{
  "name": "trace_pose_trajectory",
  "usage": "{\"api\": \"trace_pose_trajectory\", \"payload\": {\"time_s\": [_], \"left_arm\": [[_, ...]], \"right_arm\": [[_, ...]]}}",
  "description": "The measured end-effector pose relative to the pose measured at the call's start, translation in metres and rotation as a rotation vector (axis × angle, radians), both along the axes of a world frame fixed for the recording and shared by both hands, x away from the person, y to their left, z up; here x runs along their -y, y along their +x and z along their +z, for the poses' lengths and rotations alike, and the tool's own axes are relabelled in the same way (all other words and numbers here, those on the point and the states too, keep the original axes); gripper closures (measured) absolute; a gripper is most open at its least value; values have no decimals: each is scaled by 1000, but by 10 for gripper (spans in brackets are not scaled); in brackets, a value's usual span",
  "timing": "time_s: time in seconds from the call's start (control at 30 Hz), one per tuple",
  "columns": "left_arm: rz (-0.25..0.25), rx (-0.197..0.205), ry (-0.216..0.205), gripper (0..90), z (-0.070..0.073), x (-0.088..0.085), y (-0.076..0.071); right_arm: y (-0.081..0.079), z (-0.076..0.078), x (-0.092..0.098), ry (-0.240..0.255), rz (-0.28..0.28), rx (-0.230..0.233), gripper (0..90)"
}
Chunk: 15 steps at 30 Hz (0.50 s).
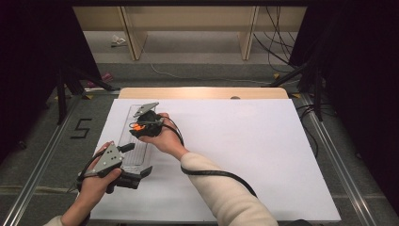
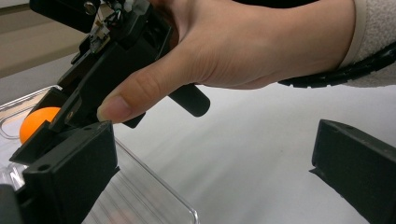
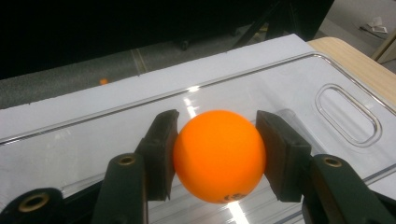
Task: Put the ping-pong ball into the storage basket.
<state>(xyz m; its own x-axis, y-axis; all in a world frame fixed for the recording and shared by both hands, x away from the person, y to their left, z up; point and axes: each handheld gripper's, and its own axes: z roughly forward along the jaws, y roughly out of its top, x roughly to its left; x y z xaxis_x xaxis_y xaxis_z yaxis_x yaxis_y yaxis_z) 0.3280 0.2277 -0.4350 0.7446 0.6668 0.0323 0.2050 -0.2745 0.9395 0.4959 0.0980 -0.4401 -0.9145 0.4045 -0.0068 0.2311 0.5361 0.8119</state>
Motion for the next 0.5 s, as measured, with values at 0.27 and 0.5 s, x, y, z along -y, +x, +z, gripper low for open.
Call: {"api": "trace_pose_trajectory", "payload": {"time_s": [0.27, 0.5], "left_arm": [[0, 0, 1, 0, 0, 0, 0], [0, 0, -1, 0, 0, 0, 0]], "right_arm": [[0, -2, -3, -7, 2, -6, 512], [1, -3, -5, -10, 5, -10, 511]]}}
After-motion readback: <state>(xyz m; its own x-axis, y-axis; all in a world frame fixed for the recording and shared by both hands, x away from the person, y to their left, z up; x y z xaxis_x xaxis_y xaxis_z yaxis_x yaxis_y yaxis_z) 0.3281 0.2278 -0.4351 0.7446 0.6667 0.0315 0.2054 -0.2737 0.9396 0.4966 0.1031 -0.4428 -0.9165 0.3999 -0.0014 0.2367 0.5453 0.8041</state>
